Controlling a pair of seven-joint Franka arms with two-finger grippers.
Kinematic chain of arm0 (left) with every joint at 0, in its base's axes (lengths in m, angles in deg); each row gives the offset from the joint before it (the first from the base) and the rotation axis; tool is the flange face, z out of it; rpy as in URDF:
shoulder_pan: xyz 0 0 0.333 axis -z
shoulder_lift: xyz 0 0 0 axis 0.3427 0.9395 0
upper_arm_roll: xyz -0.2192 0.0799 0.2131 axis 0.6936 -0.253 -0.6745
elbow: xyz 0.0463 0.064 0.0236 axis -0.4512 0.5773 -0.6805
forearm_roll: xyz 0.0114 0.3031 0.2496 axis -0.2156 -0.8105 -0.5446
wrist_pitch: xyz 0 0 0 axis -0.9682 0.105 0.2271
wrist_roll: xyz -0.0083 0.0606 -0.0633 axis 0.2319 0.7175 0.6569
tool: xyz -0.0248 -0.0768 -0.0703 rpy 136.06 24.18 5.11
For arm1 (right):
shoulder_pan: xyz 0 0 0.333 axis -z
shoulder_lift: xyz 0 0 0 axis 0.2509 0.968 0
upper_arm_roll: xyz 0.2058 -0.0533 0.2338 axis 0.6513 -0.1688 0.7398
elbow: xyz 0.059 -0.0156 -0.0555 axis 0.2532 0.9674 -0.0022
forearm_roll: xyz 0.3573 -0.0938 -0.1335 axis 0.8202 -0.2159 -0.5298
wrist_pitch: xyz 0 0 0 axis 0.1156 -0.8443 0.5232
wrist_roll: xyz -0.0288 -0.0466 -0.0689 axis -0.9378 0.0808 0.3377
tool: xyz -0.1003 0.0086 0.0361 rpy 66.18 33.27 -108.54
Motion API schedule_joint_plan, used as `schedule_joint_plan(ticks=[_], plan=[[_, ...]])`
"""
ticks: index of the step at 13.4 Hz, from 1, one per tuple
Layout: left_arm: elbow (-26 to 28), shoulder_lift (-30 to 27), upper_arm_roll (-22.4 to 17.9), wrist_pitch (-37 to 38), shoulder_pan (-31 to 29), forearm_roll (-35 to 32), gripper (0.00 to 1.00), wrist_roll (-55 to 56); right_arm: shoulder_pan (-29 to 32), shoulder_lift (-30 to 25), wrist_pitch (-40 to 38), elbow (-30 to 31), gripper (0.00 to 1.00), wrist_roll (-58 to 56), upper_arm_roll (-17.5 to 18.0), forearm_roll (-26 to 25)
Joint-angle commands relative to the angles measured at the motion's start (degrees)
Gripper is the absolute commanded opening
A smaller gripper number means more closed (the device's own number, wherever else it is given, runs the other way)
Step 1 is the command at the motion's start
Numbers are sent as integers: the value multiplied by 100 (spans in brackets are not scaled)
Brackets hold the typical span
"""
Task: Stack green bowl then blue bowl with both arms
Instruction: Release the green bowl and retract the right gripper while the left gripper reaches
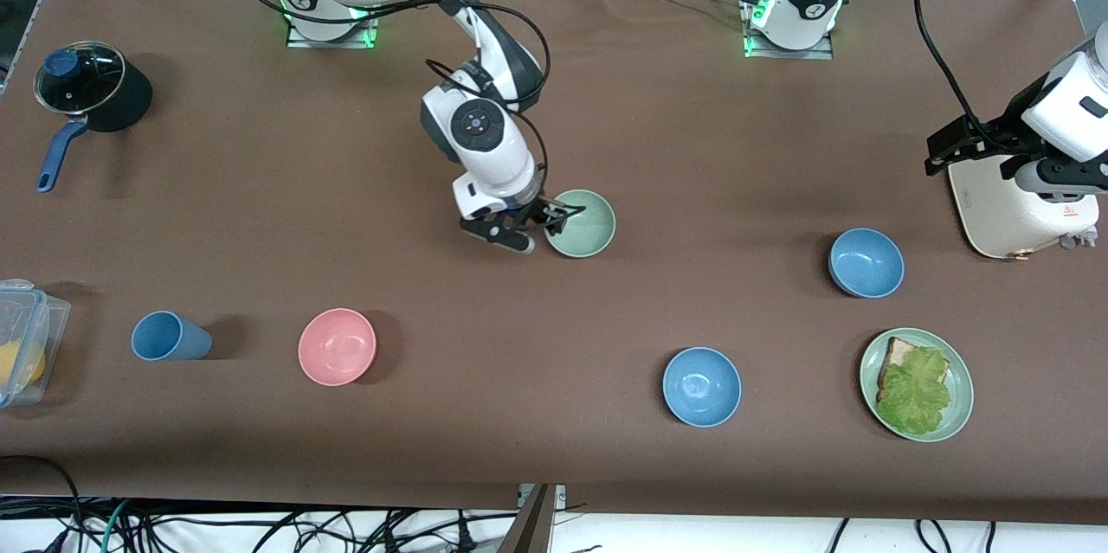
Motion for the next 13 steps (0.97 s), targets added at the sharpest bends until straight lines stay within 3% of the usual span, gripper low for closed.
schedule_joint_plan(ticks=[1,3,6,9,11,13], plan=[[-135,110,7,227,-45,0,100,43,118,-677,-937,-64,100,-820,-462,42],[-152,364,-29,560,-133,-26,100,25,215,-1134,-1543,-46,100,-1268,-1015,86],[-135,881,-37,493,-343,-70,100,-263,916,-1776,-2589,-38,100,-3043,-1132,418],[57,1304,-46,-209,-642,-79,100,-886,1671,-2496,-3320,120,100,-4334,-1220,464],[504,1498,-37,-955,-757,-341,100,-959,2373,-2901,-3767,226,100,-4716,-967,455],[1189,1621,-37,-1755,-810,-404,100,-959,3314,-3148,-4024,226,100,-4795,-239,368]])
